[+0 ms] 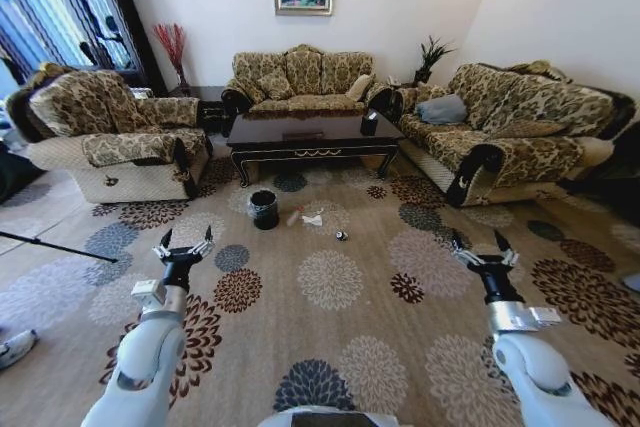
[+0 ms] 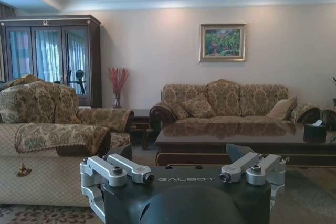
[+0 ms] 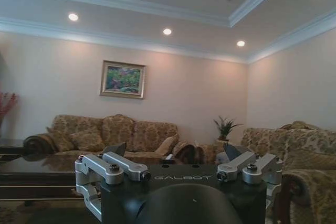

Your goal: Move to the front of the table and pick up the trash from the floor, then place it into the trash bin.

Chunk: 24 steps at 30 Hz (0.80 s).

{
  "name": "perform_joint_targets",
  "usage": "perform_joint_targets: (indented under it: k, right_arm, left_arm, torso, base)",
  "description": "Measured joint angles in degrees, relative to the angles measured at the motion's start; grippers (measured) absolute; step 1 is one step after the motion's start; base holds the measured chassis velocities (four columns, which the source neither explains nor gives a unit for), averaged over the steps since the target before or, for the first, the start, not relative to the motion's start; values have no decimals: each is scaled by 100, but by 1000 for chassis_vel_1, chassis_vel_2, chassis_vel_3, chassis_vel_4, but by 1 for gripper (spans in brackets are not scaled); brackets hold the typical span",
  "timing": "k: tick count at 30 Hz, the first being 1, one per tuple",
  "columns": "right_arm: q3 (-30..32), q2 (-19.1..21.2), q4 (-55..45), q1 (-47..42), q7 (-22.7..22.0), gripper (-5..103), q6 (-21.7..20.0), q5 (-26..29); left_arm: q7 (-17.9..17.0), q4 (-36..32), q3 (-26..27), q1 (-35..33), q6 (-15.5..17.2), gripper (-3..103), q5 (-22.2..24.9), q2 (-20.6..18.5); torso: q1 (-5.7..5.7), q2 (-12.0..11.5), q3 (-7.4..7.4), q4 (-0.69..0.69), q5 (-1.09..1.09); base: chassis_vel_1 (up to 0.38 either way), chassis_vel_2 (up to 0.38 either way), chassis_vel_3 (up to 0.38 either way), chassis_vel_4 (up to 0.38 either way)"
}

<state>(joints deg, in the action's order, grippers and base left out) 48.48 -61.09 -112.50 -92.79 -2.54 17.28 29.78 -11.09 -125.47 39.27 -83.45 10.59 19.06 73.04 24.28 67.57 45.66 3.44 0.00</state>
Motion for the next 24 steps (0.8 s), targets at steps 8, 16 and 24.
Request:
perform_joint_targets:
  k: [8,16,24]
  right_arm:
    - [-350,-44,-463,-159,17,100,28,-140]
    - [-454,61,-79,136,50,100,157,-231]
    - [-494,128,94,405,13,100,139,-80]
  left_arm:
    - [-45,75,-77,-5,-219,100,43,49]
    - [-157,94,-93,28,-226,100,48,86]
    - [-324,75,-94,-45,-221,100,1,195]
  torso:
    - [0,0,0,-1,0]
    - [0,0,0,-1,1]
    - [-8,-21,-10,-1,0]
  base:
    - [0,0,0,0]
    - [0,0,0,0]
    - [0,0,0,0]
